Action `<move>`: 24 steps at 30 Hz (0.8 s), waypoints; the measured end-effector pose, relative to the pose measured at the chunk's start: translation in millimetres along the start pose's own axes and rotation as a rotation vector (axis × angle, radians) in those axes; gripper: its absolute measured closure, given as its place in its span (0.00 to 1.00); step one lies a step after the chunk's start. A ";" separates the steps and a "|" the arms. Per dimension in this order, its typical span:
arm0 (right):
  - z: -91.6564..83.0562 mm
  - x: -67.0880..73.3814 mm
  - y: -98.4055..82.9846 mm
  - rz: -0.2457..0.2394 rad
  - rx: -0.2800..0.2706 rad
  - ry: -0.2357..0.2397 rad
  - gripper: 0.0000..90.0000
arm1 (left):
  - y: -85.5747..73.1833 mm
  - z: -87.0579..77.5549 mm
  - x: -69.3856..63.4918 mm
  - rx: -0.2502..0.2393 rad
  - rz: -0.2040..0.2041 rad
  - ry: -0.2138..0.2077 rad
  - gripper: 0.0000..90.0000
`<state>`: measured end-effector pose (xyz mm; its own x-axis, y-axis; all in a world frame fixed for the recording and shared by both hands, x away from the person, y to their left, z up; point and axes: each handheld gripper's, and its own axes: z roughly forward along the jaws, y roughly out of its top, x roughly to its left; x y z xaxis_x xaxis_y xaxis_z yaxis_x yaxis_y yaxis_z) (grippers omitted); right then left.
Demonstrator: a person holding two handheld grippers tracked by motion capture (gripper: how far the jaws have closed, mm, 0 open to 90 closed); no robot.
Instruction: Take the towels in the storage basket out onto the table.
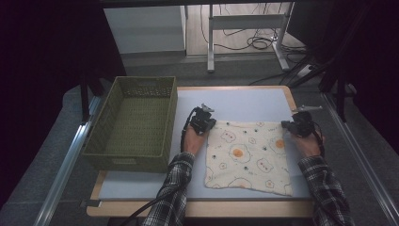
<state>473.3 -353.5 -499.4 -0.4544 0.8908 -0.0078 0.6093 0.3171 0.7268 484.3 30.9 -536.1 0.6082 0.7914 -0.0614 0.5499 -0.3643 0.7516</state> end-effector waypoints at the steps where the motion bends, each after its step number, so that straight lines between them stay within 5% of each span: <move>1: -0.7 -0.3 0.4 0.001 -0.002 -0.003 1.00 | 0.2 -0.9 0.4 -0.002 -0.005 -0.002 0.97; 14: -22.3 10.2 5.8 -0.014 -0.044 0.041 1.00 | 2.5 -33.2 -1.4 -0.069 -0.010 -0.020 0.97; 24: -48.1 18.4 -14.9 -0.015 -0.075 0.082 1.00 | -7.7 -57.8 -15.4 -0.096 0.009 -0.045 0.97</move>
<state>424.7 -357.5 -477.3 -0.5168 0.8554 0.0351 0.5529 0.3022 0.7765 437.6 49.9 -503.0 0.6389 0.7649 -0.0820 0.4883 -0.3208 0.8116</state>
